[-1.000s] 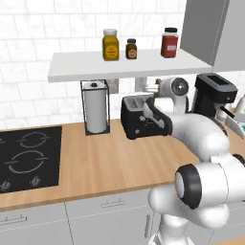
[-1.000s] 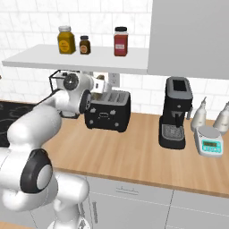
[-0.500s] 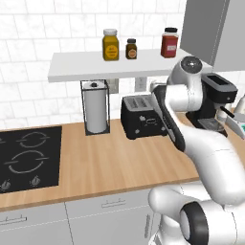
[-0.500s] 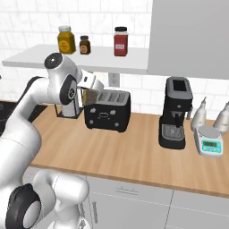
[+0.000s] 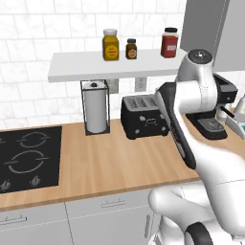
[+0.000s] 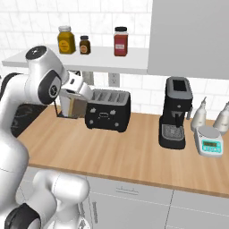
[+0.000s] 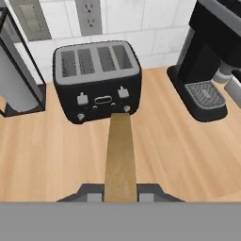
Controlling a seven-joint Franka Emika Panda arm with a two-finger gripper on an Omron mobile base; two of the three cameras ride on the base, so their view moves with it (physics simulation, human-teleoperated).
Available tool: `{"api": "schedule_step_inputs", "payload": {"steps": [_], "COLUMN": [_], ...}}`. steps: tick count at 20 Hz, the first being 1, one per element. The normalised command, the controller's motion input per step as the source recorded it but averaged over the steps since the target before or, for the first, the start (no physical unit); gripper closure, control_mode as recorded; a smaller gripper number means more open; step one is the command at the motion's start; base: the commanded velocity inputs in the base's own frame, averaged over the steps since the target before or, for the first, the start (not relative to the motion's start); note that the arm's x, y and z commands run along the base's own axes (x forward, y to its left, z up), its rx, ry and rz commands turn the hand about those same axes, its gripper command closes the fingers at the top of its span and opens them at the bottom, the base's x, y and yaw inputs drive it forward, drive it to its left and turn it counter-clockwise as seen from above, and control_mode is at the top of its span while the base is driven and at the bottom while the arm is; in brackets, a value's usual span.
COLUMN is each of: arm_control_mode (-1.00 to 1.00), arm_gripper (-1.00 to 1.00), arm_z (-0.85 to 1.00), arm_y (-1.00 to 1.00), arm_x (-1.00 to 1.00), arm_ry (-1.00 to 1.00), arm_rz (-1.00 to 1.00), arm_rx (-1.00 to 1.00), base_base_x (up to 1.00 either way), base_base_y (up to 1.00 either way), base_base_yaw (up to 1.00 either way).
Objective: Start the toaster. Once the lever pops up, take the bread to the plate on the dining counter.
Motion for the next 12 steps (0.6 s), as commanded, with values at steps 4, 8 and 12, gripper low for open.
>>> {"api": "schedule_step_inputs", "payload": {"steps": [4,8,12], "arm_control_mode": [-1.00,-1.00,1.00], "arm_gripper": [1.00,1.00,1.00], "arm_z": [-0.33,-0.28,-0.04], "arm_y": [0.16,0.19,0.05], "arm_x": [-0.56,-0.81,-0.25], "arm_ry": [0.06,0.00,0.00], "arm_rz": [0.01,0.00,0.00], "arm_rx": [0.00,0.00,0.00], "base_base_x": [0.00,0.00,-0.74], "base_base_y": [0.00,0.00,0.07], "base_base_yaw": [0.00,0.00,0.00]}}
